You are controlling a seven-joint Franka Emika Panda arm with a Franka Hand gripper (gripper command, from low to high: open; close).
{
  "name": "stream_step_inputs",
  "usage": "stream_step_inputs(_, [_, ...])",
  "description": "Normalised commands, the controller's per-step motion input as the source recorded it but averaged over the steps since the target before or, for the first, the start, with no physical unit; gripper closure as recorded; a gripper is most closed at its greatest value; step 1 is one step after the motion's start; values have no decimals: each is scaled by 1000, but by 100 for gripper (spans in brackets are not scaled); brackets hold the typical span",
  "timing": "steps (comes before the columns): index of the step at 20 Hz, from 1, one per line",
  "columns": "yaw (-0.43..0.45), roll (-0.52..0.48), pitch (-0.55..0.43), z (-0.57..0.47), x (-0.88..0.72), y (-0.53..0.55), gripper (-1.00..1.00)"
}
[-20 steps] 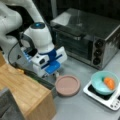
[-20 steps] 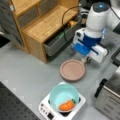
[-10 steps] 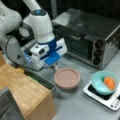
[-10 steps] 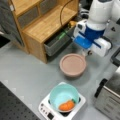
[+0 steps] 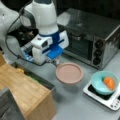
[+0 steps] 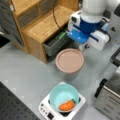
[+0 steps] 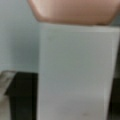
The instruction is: Pick up the pan. Place the pan on the table. Pick up the bowl. Place the bowl on the stove.
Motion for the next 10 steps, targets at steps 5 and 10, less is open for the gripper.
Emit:
stream_step_inputs(5, [31,100,243,316,170,-59,100])
stream_step_inputs(10, [49,73,178,144,236,-51,100])
